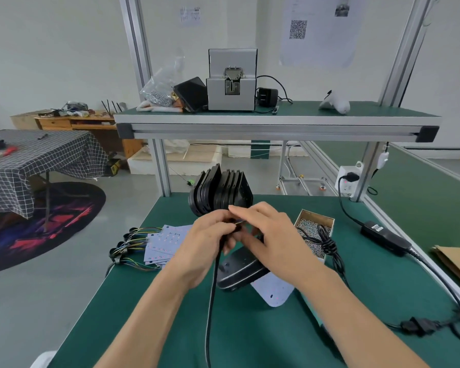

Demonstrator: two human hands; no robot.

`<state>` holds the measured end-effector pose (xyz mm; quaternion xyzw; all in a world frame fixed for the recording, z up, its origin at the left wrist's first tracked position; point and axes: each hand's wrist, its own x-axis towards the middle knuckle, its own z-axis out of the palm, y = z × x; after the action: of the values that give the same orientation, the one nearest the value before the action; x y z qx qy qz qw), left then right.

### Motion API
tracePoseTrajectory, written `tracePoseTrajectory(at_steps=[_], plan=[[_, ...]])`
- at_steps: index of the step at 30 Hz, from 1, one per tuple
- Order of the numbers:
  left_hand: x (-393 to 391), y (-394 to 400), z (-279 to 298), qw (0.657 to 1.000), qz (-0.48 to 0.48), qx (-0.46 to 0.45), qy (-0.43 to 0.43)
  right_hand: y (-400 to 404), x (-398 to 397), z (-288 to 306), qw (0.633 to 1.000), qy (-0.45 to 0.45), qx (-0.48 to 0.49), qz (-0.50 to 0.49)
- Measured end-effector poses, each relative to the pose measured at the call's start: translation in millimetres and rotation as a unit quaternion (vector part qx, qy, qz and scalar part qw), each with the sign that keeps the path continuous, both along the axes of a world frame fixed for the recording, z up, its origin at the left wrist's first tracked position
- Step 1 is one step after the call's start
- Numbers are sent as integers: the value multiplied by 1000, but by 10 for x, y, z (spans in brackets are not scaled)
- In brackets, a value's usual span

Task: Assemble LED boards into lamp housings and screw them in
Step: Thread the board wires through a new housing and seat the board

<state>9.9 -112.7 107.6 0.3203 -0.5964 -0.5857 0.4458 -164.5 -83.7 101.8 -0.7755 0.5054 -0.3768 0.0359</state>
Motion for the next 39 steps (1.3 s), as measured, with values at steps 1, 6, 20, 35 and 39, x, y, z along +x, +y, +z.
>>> tracePoseTrajectory(at_steps=[1,6,20,35,39], plan=[[42,-5,6,1000,-10,9,19,-7,-16,7,1000,-5,0,3],[173,-23,-20,999,-11,-7,-53,9,-96,5,994,-84,60,31],[146,-51,124,998,-12,-56,-11,-16,-21,225,991,-81,68,86],[-29,-61,314,999,14,-44,-13,-58,-245,196,997,5,-20,73],[-75,-34,360,998,20,-62,-26,-54,-236,102,996,37,-79,24]])
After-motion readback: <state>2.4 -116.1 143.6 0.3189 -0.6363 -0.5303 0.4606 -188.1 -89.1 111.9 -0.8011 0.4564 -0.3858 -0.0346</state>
